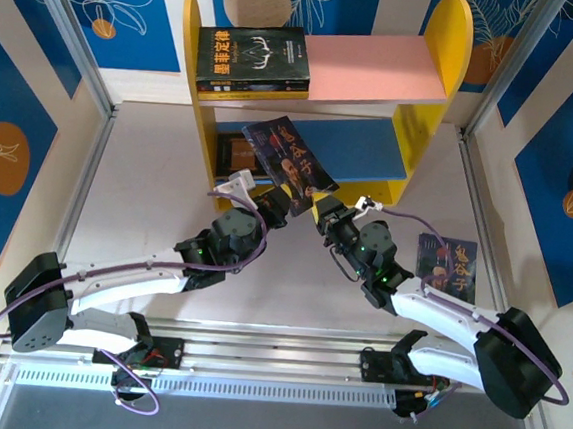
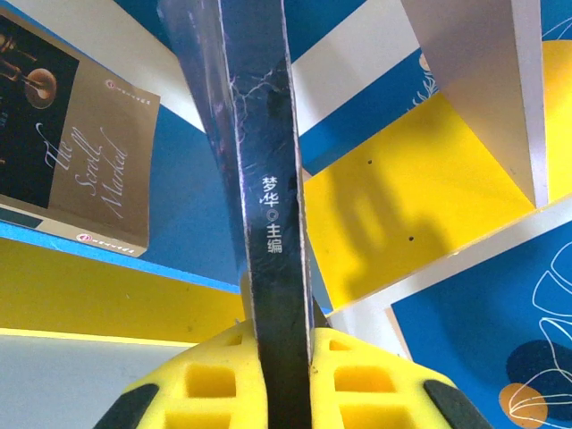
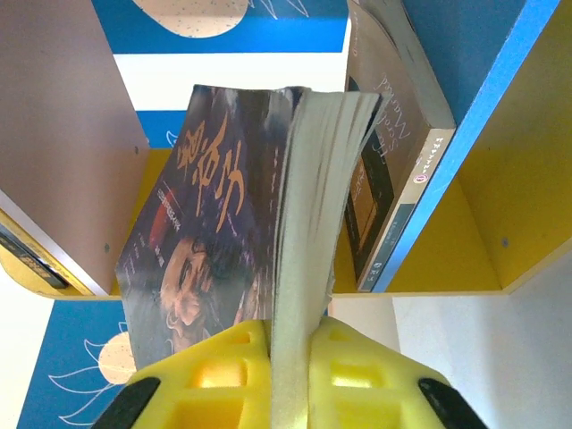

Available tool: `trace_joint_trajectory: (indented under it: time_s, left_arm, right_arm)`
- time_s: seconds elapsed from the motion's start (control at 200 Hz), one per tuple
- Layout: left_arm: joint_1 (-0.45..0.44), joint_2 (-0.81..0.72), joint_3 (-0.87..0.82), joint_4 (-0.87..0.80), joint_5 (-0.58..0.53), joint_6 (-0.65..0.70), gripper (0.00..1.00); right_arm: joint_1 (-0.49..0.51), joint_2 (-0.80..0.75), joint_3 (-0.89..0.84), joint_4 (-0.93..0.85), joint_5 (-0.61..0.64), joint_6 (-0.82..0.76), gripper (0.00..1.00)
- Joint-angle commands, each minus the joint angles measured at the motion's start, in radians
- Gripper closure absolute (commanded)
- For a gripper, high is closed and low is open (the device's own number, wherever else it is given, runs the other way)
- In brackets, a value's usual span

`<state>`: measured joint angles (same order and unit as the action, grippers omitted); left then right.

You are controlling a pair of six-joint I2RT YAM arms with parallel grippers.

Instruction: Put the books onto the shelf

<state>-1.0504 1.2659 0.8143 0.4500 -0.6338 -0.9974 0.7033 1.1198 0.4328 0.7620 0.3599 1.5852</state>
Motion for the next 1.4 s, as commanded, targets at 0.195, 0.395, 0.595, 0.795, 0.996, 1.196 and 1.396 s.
trace_joint_trajectory:
  time_s: [0.195,0.395,0.595,0.795,0.996,1.196,1.396]
  left_arm:
    - [-0.016,-0.034,0.005,0.031,-0.047,0.004,0.62]
    - [-0.013,-0.05,0.003,-0.007,-0.066,0.021,0.5]
    - [-0.008,-0.07,0.018,-0.091,-0.069,0.07,0.49]
    - [0.021,-0.136,0.07,-0.275,-0.051,0.177,0.5]
    - [0.068,-0.237,0.089,-0.451,-0.026,0.25,0.5]
    - [0.128,-0.311,0.143,-0.665,0.047,0.322,0.51]
    - [0.178,-0.324,0.224,-0.86,0.168,0.412,0.49]
  right_arm:
    - [-0.042,-0.061,0.036,-0.056,-0.025,-0.101,0.95]
    - [-0.078,-0.065,0.054,-0.072,-0.057,-0.146,0.96]
    - [-0.117,-0.035,0.078,-0.073,-0.096,-0.189,0.97]
    - [-0.162,0.017,0.108,-0.057,-0.175,-0.21,0.98]
    - [-0.209,0.081,0.162,-0.057,-0.294,-0.241,0.98]
    - [-0.269,0.126,0.215,-0.079,-0.409,-0.302,0.98]
    - [-0.328,0.145,0.314,-0.199,-0.557,-0.415,0.98]
